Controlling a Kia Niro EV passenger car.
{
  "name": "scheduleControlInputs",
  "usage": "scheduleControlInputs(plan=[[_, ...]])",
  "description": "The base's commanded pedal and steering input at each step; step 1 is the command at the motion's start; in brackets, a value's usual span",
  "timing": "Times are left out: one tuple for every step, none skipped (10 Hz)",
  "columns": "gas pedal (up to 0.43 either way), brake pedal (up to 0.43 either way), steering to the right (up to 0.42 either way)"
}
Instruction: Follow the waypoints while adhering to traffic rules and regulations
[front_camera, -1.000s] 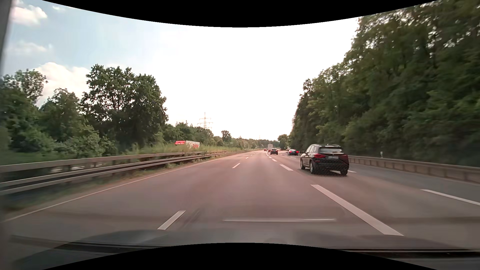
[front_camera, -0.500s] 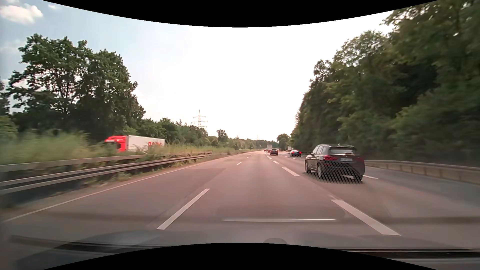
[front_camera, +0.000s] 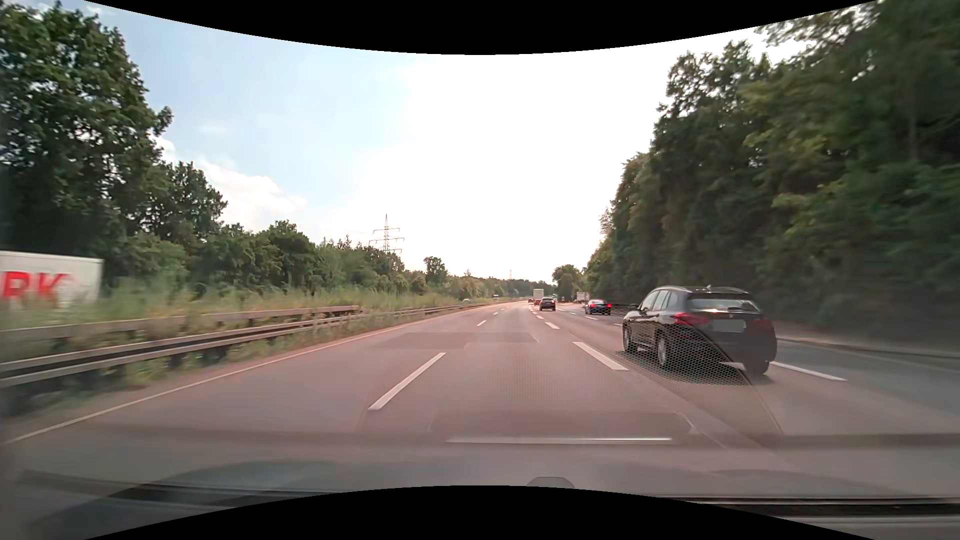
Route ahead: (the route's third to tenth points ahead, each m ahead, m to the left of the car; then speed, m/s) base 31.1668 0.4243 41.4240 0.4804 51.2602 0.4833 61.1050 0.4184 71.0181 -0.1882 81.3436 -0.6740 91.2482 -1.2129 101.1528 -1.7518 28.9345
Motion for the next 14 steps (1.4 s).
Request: scheduleControlInputs(plan=[[0.157, 0.000, 0.001], [0.157, 0.000, 0.001], [0.157, 0.000, 0.001], [0.157, 0.000, 0.001], [0.157, 0.000, 0.001], [0.157, 0.000, 0.000], [0.157, 0.000, 0.000], [0.157, 0.000, 0.000], [0.157, 0.000, 0.000], [0.157, 0.000, 0.000], [0.157, 0.000, -0.001], [0.157, 0.000, 0.000], [0.157, 0.000, -0.001], [0.157, 0.000, -0.001]])
